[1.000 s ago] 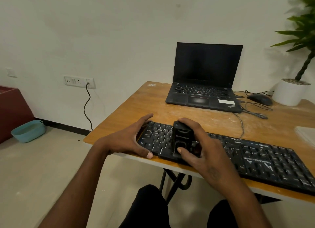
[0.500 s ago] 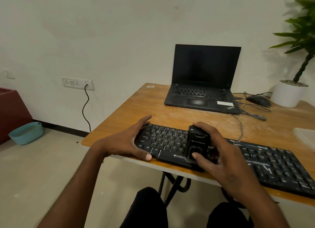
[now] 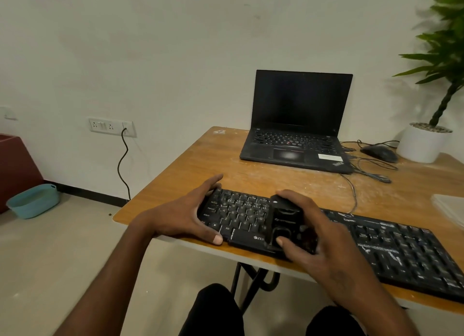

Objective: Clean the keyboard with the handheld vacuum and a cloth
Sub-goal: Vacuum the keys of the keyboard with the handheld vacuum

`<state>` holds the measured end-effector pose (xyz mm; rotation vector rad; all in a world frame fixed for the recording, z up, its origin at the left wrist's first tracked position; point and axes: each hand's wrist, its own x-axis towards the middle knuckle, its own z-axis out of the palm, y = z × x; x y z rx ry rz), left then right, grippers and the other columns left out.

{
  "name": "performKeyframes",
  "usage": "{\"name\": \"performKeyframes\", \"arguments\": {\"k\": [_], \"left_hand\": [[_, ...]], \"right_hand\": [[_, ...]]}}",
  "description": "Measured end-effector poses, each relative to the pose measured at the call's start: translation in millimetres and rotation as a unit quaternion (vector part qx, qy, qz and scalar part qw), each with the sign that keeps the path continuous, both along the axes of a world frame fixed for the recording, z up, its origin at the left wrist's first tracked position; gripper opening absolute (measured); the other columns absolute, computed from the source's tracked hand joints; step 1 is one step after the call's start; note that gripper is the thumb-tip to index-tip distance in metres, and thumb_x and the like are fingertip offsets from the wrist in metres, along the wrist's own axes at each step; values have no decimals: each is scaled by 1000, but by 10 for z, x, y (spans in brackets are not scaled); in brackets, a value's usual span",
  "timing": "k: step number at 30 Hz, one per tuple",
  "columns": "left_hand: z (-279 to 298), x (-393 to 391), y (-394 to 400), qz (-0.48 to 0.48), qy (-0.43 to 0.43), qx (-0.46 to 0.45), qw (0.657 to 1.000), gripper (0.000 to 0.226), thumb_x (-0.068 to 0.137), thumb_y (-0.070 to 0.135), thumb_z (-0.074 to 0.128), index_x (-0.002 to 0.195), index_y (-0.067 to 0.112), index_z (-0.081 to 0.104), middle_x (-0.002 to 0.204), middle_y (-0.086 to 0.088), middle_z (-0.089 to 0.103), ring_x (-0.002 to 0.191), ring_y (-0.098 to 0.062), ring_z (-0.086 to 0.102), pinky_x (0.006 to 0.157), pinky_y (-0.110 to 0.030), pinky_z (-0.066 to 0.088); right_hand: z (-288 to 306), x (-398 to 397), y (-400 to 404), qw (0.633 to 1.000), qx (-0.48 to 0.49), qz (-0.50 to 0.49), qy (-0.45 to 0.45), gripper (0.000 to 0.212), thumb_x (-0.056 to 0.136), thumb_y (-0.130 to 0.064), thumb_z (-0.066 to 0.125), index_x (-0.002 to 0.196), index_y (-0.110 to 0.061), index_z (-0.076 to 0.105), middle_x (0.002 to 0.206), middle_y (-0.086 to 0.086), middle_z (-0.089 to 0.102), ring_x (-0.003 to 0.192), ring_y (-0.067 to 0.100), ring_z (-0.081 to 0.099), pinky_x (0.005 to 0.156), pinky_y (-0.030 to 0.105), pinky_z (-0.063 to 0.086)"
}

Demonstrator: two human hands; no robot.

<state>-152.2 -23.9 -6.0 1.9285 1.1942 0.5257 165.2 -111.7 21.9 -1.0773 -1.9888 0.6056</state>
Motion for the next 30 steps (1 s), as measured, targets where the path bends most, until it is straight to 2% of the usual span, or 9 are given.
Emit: {"name": "performKeyframes", "arguments": {"k": [2, 6, 12, 16, 19, 22, 26, 28, 30], "left_hand": [[8, 6, -6, -3, 2, 2, 1000, 134, 70, 34, 98, 159, 61, 1, 166, 19, 23, 135, 18, 35, 99, -1, 41], [34, 9, -32, -4, 4, 3, 1000, 135, 69, 34, 98, 157, 64, 1, 166, 20, 22, 135, 18, 36, 100, -3, 42], [17, 23, -41, 1, 8, -3, 1000, 136, 67, 35, 100, 155, 67, 2, 165, 19, 25, 144, 1, 38, 109, -18, 42], [-7, 17, -46, 15, 16, -4, 1000, 137, 66, 34, 99, 157, 64, 1, 158, 24, 27, 140, 3, 36, 99, -8, 39], [6, 16, -44, 22, 20, -3, 1000, 136, 66, 33, 99, 158, 62, 2, 156, 23, 28, 137, 3, 37, 96, -5, 38], [27, 26, -46, 24, 20, 2, 1000, 137, 65, 33, 99, 158, 61, 3, 161, 19, 28, 142, -2, 35, 99, -8, 37], [37, 42, -51, 22, 18, 0, 1000, 137, 63, 39, 102, 157, 64, 5, 166, 14, 27, 148, -8, 36, 110, -20, 39], [40, 40, -51, 22, 18, 0, 1000, 138, 61, 43, 101, 156, 65, 4, 166, 13, 28, 148, -9, 37, 113, -26, 40], [34, 38, -45, 19, 18, 1, 1000, 138, 62, 41, 101, 157, 64, 4, 166, 15, 27, 148, -8, 36, 111, -23, 40]], "right_hand": [[2, 83, -14, 1000, 5, -18, 0, 80, 88, -17, 77, 133, -70, 38, 110, -22, 66, 95, -5, 68, 70, 14, 56], [-10, -169, 21, 1000, 11, -1, -10, 77, 92, -22, 74, 138, -69, 34, 106, -21, 65, 87, 2, 69, 71, 25, 62], [-8, -388, 36, 999, 3, 36, -15, 74, 95, -23, 70, 140, -68, 32, 116, -22, 62, 99, 2, 66, 79, 29, 62], [1, 40, -62, 1000, -2, 1, -9, 77, 91, -17, 75, 136, -68, 38, 111, -31, 63, 100, -2, 67, 79, 22, 61], [-5, 220, -65, 999, 12, -37, -10, 77, 89, -18, 76, 137, -64, 38, 112, -26, 64, 94, -2, 69, 80, 25, 62], [-12, 57, -27, 1000, 10, -25, 0, 75, 92, -20, 74, 139, -65, 36, 110, -21, 65, 92, 1, 69, 78, 28, 63], [-8, -331, 26, 999, 25, 12, -18, 73, 96, -23, 69, 142, -63, 30, 109, -21, 62, 82, -2, 65, 67, 20, 58], [-2, -405, 21, 999, 25, 24, -31, 72, 97, -25, 68, 144, -62, 28, 113, -17, 62, 86, -1, 64, 72, 22, 60], [-5, -324, -7, 999, 15, 27, -28, 74, 96, -23, 69, 145, -62, 29, 117, -15, 63, 93, 2, 66, 78, 26, 61]]}}
